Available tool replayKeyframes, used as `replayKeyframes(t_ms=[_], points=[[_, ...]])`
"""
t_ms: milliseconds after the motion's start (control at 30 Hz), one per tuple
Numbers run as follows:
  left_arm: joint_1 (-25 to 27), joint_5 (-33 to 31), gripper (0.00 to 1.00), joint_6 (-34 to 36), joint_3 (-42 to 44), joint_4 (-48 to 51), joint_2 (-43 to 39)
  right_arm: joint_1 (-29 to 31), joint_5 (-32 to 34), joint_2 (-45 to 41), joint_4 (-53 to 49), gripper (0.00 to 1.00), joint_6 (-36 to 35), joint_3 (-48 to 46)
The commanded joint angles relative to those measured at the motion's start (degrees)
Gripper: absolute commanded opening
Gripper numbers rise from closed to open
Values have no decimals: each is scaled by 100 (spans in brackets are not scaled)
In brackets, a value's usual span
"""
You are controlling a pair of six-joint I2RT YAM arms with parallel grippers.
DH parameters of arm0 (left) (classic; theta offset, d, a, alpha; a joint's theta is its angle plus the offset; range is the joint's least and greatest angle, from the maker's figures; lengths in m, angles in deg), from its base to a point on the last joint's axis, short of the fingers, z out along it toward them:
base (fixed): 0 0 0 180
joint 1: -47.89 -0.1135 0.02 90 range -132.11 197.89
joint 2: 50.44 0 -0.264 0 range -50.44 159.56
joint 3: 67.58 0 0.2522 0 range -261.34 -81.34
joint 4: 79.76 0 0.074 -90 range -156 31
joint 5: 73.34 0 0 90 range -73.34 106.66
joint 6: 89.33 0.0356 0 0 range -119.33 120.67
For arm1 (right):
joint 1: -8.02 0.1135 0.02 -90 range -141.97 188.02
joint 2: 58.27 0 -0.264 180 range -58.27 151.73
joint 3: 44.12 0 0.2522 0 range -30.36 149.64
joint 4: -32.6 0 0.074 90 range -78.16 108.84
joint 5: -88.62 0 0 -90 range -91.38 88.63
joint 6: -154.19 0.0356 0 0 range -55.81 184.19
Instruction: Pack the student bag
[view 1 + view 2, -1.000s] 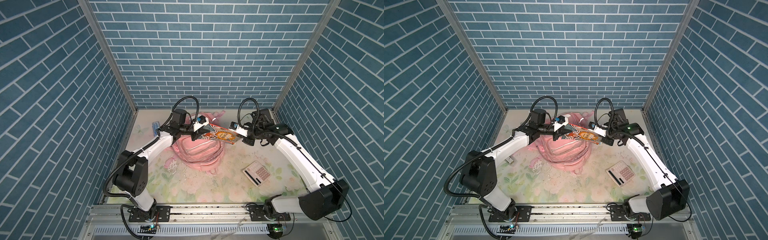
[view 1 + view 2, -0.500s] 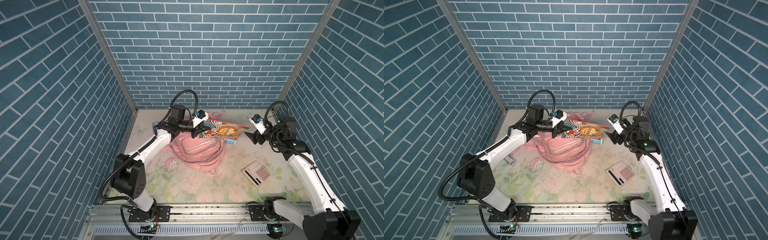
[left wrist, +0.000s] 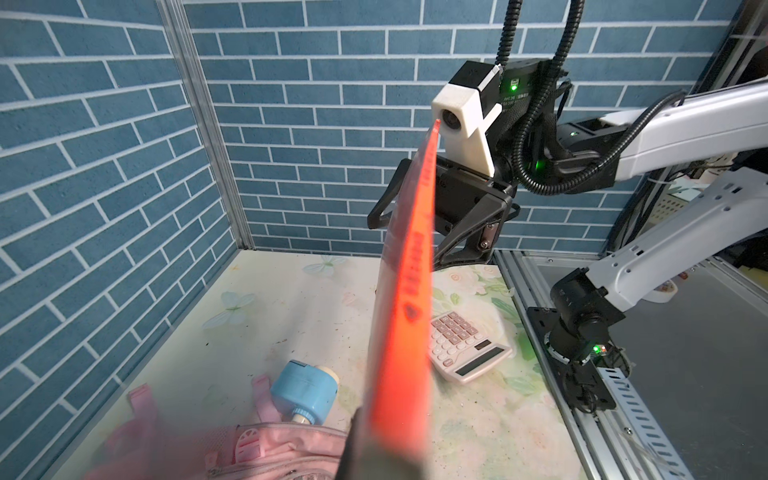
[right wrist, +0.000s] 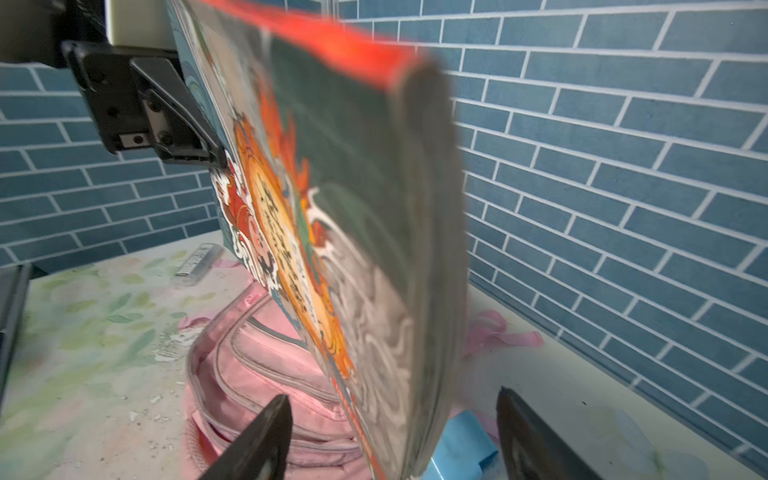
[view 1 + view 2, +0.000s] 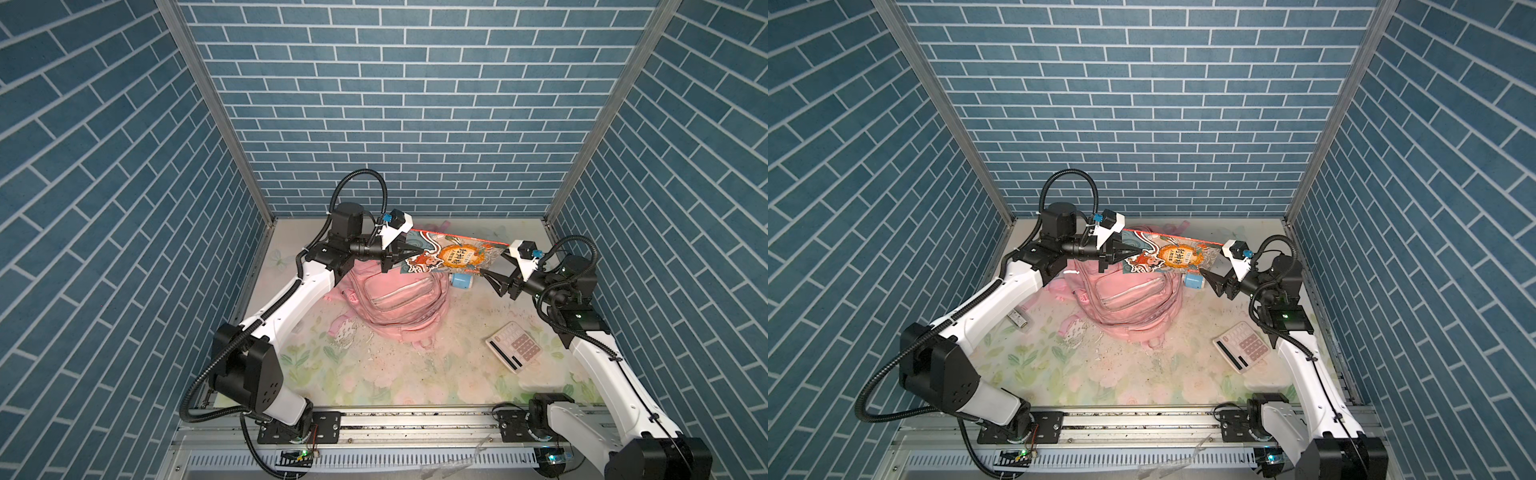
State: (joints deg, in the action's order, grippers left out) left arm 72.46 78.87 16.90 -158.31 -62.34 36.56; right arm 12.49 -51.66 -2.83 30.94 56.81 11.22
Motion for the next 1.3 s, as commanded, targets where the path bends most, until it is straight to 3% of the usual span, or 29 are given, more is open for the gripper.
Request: replayKeyframes(t_ms=[0, 200, 267, 367, 433, 467, 567, 633, 833, 1033, 1267], points=[[84, 199, 0, -103, -136, -8, -165, -8, -760, 26, 627, 69, 530, 78], [142, 124, 0, -140, -75, -31, -176, -14, -1275, 69, 1137, 43, 1271, -27], [138, 121, 0, -242, -68, -136, -174, -14, -1405, 61, 1122, 29, 1369, -14], [148, 68, 0, -444, -69, -305, -151, -12, -1468, 5, 964, 0, 1380, -18], [151, -300, 38, -604, -101, -260, -155, -2, -1452, -115, 789, 0, 1380, -9], [142, -525, 49, -665, -73, -246, -201, -11, -1422, -199, 679, 0, 1351, -8], [143, -1458, 58, -643, 144, -265, -475, -16, -975, -556, 148, 0, 1232, -44], [135, -2304, 64, -633, 349, -326, -668, -8, -319, -825, -358, 0, 1252, -9], [92, -4047, 68, -633, 666, 318, -728, -7, 1039, -1135, -1712, 0, 1513, 335], [378, -4557, 68, -92, 1699, 441, -1034, -3, 2136, -793, -2010, 0, 2260, 366], [1006, -5104, 68, 240, 2350, 187, -889, -9, 2387, -720, -1597, 0, 2917, 141]])
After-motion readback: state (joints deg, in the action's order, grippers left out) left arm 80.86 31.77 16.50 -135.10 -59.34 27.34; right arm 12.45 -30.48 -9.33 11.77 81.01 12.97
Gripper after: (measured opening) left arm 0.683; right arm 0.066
